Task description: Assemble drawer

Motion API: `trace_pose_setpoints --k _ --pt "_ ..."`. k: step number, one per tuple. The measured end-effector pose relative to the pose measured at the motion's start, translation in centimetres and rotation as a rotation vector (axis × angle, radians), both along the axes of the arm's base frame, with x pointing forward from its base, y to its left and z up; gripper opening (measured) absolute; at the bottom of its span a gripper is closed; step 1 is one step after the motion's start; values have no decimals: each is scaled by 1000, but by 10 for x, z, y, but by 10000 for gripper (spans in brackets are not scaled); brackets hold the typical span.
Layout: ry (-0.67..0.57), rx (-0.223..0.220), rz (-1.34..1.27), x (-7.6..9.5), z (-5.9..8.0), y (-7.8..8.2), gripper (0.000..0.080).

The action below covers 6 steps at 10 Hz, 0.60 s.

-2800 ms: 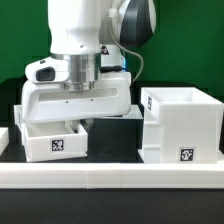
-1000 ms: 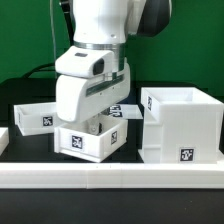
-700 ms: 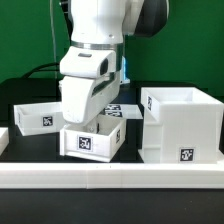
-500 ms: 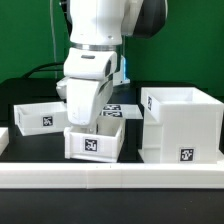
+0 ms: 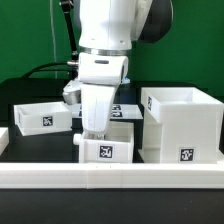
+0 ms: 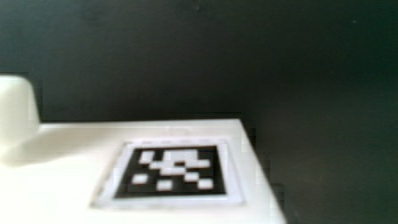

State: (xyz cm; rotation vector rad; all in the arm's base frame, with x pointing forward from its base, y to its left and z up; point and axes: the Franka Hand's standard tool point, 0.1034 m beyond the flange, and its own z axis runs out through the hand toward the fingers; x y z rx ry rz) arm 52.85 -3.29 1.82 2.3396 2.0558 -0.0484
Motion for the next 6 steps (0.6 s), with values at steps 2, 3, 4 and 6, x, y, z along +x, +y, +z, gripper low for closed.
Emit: trace_pose_setpoints --k 2,3,4,6 --pt "2 -1 9 -1 -1 -1 42" --pt "3 -1 12 0 -2 0 42" --pt "3 2 20 3 -2 5 42" --pt "5 6 41 14 -2 15 42"
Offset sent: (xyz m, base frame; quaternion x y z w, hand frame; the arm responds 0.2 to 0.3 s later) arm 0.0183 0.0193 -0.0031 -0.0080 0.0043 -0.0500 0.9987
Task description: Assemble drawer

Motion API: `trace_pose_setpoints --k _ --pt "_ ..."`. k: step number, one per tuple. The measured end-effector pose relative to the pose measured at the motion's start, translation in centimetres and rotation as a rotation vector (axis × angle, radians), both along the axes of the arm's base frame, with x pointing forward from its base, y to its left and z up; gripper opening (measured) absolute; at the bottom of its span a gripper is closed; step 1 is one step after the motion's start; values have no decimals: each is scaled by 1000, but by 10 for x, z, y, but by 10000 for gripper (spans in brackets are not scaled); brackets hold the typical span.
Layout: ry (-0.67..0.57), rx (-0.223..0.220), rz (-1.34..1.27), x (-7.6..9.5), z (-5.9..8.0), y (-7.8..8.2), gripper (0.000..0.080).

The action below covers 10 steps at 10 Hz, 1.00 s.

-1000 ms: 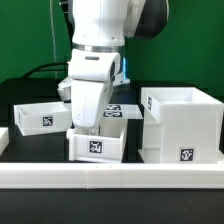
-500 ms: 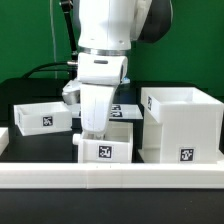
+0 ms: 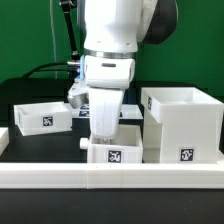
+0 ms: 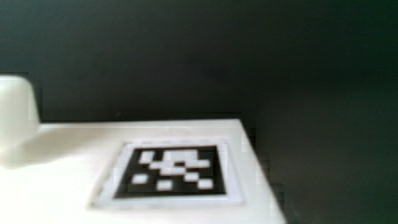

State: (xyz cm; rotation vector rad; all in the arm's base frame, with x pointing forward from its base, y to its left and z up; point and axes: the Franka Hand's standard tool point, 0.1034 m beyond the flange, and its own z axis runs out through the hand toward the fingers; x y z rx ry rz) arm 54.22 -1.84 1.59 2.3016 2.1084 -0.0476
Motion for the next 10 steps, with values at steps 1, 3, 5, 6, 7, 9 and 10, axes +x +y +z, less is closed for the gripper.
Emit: trace_pose_setpoints --k 1,3,5,6,7,9,10 --pt "-3 -3 14 2 0 3 42" --pt "-19 -2 12 2 0 -1 42" --pt "-17 -2 12 1 -2 -1 42" --pt "-13 -3 27 0 -4 1 42" --pt "-12 -12 57 2 -5 3 42" --pt "-12 -19 79 2 -5 3 42" --pt "-12 -19 84 2 -5 2 42"
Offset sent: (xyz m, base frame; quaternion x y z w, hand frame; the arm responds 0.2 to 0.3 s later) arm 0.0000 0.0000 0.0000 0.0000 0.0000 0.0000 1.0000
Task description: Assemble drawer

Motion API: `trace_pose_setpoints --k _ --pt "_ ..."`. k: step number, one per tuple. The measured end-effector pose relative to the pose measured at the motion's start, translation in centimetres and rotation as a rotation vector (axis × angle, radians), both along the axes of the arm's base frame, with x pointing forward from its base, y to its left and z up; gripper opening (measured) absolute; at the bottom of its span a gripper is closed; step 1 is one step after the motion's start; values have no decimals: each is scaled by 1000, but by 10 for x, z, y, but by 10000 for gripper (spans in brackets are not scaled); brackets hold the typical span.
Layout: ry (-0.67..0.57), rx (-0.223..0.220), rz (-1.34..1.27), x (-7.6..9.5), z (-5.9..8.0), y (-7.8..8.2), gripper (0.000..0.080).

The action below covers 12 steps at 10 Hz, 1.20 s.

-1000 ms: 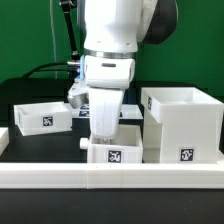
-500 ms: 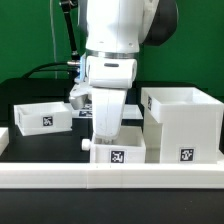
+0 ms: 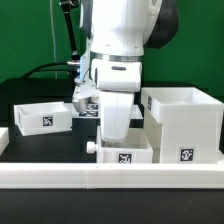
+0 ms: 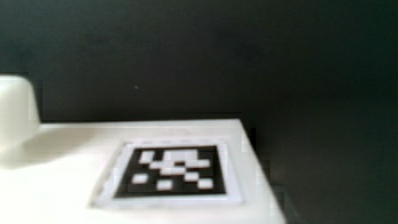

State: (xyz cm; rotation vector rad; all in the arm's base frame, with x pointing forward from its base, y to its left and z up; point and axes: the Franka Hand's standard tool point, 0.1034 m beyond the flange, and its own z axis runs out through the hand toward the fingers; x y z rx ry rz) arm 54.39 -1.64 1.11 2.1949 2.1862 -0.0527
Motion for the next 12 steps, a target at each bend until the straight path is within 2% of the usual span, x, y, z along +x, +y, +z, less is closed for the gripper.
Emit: trace_pose_setpoints --k 3,12 --pt "0 0 0 0 0 -1 42" --pt "-38 9 17 3 -2 12 42"
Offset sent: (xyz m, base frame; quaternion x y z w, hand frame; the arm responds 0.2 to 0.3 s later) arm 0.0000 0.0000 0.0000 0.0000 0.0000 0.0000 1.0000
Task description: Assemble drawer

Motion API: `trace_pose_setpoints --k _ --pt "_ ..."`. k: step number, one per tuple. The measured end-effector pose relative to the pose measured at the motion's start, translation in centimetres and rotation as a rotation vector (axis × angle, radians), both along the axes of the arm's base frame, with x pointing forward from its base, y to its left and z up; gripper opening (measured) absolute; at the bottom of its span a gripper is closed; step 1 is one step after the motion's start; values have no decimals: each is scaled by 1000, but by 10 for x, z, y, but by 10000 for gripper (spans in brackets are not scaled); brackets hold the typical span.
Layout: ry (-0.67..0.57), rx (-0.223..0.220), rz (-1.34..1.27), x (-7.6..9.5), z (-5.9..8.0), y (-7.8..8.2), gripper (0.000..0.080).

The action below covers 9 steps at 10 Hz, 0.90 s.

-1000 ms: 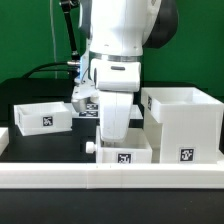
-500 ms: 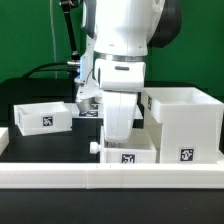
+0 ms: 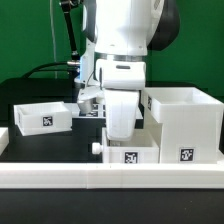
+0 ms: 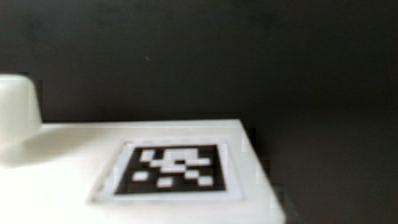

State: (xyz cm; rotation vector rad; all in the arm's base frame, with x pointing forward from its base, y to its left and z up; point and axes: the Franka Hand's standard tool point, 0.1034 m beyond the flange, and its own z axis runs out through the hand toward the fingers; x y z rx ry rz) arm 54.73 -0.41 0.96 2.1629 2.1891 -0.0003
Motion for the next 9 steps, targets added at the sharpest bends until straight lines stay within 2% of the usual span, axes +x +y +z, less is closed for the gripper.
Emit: trace_pose_setpoints --k 9 --pt "1 -3 16 0 1 -2 42"
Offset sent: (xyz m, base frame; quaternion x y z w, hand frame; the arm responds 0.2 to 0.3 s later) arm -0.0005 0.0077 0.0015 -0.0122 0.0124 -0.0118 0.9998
